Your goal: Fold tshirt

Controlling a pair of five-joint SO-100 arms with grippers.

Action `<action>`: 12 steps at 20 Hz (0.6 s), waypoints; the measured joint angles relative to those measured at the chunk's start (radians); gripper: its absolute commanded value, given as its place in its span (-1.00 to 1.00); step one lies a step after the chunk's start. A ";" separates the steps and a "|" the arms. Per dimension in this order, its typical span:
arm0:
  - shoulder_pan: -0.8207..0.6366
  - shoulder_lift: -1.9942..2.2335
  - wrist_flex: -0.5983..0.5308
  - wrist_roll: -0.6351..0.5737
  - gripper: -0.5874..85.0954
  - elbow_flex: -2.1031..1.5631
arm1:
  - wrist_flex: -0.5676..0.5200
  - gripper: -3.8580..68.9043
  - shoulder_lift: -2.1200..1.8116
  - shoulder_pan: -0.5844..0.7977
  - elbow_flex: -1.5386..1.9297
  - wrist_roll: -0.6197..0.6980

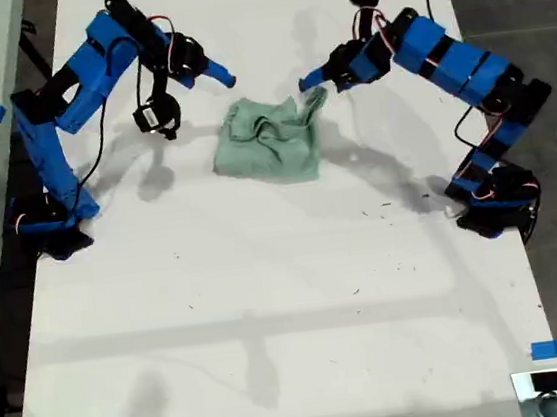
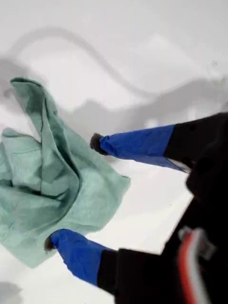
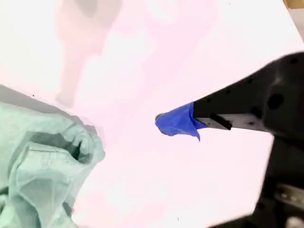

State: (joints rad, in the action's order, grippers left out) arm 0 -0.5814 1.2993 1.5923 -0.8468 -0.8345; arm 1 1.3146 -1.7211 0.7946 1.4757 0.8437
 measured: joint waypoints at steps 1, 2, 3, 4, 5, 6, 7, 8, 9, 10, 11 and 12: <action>0.029 0.087 0.017 0.015 -0.71 -0.061 | 0.029 -0.28 -0.101 -0.005 0.043 -0.018; 0.063 0.178 0.018 0.048 -0.77 -0.147 | 0.040 -0.34 -0.202 -0.021 0.103 -0.044; 0.109 0.278 -0.002 0.078 -0.86 -0.258 | 0.041 -0.48 -0.302 -0.052 0.176 -0.067; 0.160 0.399 -0.048 0.123 -0.98 -0.399 | 0.041 -0.71 -0.411 -0.091 0.265 -0.106; 0.204 0.537 -0.117 0.166 -0.98 -0.561 | 0.041 -0.91 -0.520 -0.137 0.357 -0.155; 0.249 0.704 -0.206 0.192 -0.98 -0.752 | 0.041 -0.95 -0.630 -0.183 0.457 -0.212; 0.301 0.881 -0.288 0.242 -0.98 -0.943 | 0.035 -0.95 -0.736 -0.238 0.555 -0.278; 0.359 1.062 -0.347 0.313 -0.98 -1.135 | 0.021 -0.95 -0.838 -0.301 0.652 -0.351; 0.403 1.244 -0.397 0.380 -0.98 -1.328 | -0.009 -0.95 -0.927 -0.368 0.749 -0.425; 0.445 1.434 -0.442 0.446 -0.98 -1.514 | -0.044 -0.95 -1.006 -0.436 0.850 -0.494; 0.477 1.631 -0.468 0.506 -0.98 -1.694 | -0.080 -0.95 -1.083 -0.495 0.951 -0.555; 0.497 1.812 -0.457 0.552 -0.98 -1.850 | -0.107 -0.95 -1.161 -0.534 1.052 -0.607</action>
State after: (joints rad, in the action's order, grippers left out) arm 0 -0.0844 3.1109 1.1351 -0.2945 -2.6845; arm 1 1.2072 -2.8823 0.2608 2.5280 0.2362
